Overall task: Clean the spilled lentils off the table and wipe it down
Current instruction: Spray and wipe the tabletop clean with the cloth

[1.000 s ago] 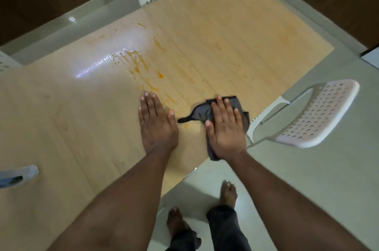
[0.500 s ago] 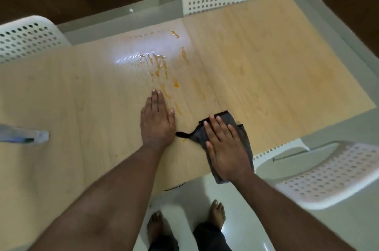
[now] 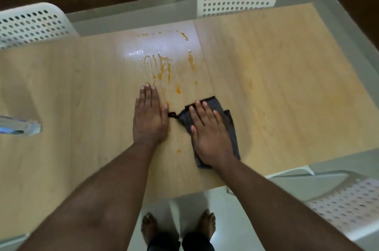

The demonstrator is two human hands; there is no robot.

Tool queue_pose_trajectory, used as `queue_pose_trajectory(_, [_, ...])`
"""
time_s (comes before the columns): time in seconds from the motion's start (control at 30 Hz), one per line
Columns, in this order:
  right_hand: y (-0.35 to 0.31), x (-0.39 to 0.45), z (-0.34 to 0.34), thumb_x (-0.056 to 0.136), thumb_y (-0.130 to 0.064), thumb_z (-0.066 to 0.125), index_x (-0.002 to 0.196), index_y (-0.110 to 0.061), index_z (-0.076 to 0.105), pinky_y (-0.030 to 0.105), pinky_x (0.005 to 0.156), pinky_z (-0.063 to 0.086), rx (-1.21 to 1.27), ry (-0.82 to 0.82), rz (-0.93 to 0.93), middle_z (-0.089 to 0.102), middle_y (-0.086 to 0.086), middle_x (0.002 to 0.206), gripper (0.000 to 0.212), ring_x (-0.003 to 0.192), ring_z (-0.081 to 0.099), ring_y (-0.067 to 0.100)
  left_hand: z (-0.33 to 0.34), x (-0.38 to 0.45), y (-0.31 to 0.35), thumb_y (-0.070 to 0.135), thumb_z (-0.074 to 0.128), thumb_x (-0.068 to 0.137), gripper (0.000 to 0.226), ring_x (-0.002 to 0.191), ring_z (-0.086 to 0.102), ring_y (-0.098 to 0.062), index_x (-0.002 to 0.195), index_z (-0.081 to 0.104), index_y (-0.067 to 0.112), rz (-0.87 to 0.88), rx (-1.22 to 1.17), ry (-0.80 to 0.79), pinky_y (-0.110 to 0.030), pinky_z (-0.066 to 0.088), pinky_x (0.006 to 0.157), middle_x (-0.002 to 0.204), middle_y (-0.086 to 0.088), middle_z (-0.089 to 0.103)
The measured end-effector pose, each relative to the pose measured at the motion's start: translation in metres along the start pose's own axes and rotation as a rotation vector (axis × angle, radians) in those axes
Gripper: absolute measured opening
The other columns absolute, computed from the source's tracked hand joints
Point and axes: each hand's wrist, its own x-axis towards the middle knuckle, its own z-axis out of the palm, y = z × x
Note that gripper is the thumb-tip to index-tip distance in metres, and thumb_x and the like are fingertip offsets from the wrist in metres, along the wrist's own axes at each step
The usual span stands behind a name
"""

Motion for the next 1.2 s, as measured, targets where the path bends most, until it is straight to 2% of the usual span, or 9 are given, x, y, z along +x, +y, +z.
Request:
queue_pose_trajectory(0.13, [0.024, -0.010, -0.006, 0.110, -0.037, 0.023, 0.168, -0.021, 0.017, 0.044, 0.131, 0.011, -0.023, -0.011, -0.007, 0.005, -0.001, 0.177, 0.060, 0.163, 0.000, 0.015, 0.000, -0.001, 0.003, 0.048, 0.016, 0.110, 0.071, 0.163, -0.006, -0.020, 0.168, 0.005, 0.007, -0.001, -0.010, -0.005, -0.041, 0.005, 0.133, 0.177, -0.010, 0.000])
queue_pose_trajectory(0.27, [0.022, 0.077, -0.014, 0.111, -0.034, 0.024, 0.167, -0.017, 0.021, 0.047, 0.130, 0.014, -0.022, 0.071, 0.086, 0.011, 0.004, 0.176, 0.059, 0.163, 0.006, 0.021, 0.004, 0.003, -0.001, 0.048, 0.016, 0.110, 0.072, 0.163, -0.005, -0.020, 0.168, 0.004, 0.007, 0.002, 0.018, -0.005, -0.043, 0.006, 0.133, 0.177, -0.010, 0.000])
queue_pose_trajectory(0.37, [0.003, 0.132, -0.016, 0.112, -0.033, 0.024, 0.168, -0.015, 0.018, 0.047, 0.130, 0.012, -0.006, 0.059, 0.103, 0.010, 0.005, 0.176, 0.059, 0.163, 0.005, 0.024, 0.005, 0.003, -0.001, 0.049, 0.015, 0.109, 0.073, 0.163, -0.005, -0.020, 0.168, 0.004, 0.007, 0.009, 0.019, -0.005, -0.042, 0.005, 0.133, 0.177, -0.009, 0.000])
queue_pose_trajectory(0.53, [-0.002, 0.084, -0.010, 0.112, -0.037, 0.021, 0.169, -0.019, 0.013, 0.044, 0.132, 0.009, -0.005, 0.008, -0.014, 0.004, 0.001, 0.177, 0.060, 0.163, -0.001, 0.017, -0.005, 0.023, 0.002, 0.045, 0.022, 0.108, 0.071, 0.160, 0.020, -0.030, 0.167, 0.018, 0.005, -0.048, -0.006, 0.003, -0.043, 0.018, 0.130, 0.174, -0.013, 0.017])
queue_pose_trajectory(0.63, [0.012, 0.059, -0.010, 0.111, -0.037, 0.020, 0.169, -0.021, 0.013, 0.044, 0.131, 0.011, -0.016, -0.009, -0.034, 0.002, -0.002, 0.177, 0.060, 0.162, -0.004, 0.014, -0.016, 0.062, 0.005, 0.041, 0.024, 0.109, 0.070, 0.162, 0.010, -0.028, 0.168, 0.008, 0.007, -0.064, -0.019, 0.004, -0.043, 0.011, 0.131, 0.176, -0.011, 0.006])
queue_pose_trajectory(0.73, [0.017, 0.072, -0.011, 0.111, -0.037, 0.018, 0.169, -0.022, 0.012, 0.043, 0.132, 0.009, -0.042, 0.008, -0.001, 0.001, -0.003, 0.177, 0.060, 0.162, -0.005, 0.013, -0.022, 0.113, -0.011, 0.039, 0.027, 0.111, 0.070, 0.163, -0.003, -0.022, 0.168, 0.001, 0.009, -0.024, 0.004, 0.018, -0.041, 0.002, 0.132, 0.177, -0.008, -0.002])
queue_pose_trajectory(0.87, [0.022, 0.152, -0.021, 0.111, -0.034, 0.023, 0.168, -0.017, 0.020, 0.043, 0.131, 0.011, -0.032, 0.100, 0.080, 0.010, 0.001, 0.176, 0.059, 0.163, 0.004, 0.019, -0.015, 0.145, -0.032, 0.041, 0.026, 0.110, 0.070, 0.163, 0.000, -0.024, 0.168, 0.005, 0.007, -0.034, 0.024, 0.020, -0.043, 0.005, 0.132, 0.177, -0.011, 0.002])
queue_pose_trajectory(1.0, [0.005, 0.233, -0.023, 0.111, -0.032, 0.027, 0.167, -0.015, 0.023, 0.046, 0.130, 0.014, -0.031, 0.116, 0.130, 0.013, 0.005, 0.176, 0.058, 0.162, 0.008, 0.023, -0.007, 0.153, -0.034, 0.043, 0.027, 0.110, 0.070, 0.163, 0.003, -0.025, 0.167, 0.012, 0.006, -0.030, 0.053, 0.020, -0.044, 0.006, 0.132, 0.176, -0.012, 0.008])
queue_pose_trajectory(1.2, [0.009, 0.185, -0.023, 0.112, -0.036, 0.022, 0.169, -0.021, 0.014, 0.043, 0.131, 0.011, -0.045, 0.006, -0.046, 0.003, -0.003, 0.177, 0.059, 0.162, -0.004, 0.013, -0.014, 0.153, -0.034, 0.046, 0.019, 0.106, 0.074, 0.163, 0.002, -0.025, 0.167, 0.012, 0.005, -0.044, 0.047, -0.023, -0.045, 0.008, 0.132, 0.176, -0.013, 0.008])
